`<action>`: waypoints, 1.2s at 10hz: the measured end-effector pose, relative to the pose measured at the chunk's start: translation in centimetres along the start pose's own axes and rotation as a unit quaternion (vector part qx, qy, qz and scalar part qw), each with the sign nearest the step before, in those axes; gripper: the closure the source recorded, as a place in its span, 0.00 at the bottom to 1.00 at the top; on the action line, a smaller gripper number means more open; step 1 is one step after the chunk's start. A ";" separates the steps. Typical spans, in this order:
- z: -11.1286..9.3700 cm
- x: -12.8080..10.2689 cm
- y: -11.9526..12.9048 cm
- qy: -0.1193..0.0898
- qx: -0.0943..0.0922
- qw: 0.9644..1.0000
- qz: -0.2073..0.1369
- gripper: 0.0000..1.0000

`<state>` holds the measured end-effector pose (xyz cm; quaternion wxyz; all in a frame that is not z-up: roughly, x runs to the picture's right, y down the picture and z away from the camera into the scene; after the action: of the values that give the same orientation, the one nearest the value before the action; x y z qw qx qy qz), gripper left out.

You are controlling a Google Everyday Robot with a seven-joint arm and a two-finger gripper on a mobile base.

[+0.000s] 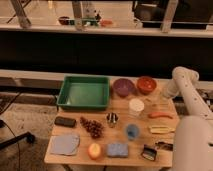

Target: Place fork in table surface

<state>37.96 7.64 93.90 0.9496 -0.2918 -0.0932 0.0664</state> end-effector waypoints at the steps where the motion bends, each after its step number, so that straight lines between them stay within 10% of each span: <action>1: 0.0 0.0 0.0 0.000 0.000 1.000 0.000 0.83; 7: 0.0 -0.1 -0.1 0.000 0.000 1.000 -0.001 0.30; 12: 0.0 0.0 -0.1 0.000 0.001 1.000 0.000 0.30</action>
<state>37.93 7.59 93.93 0.9498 -0.2913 -0.0931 0.0661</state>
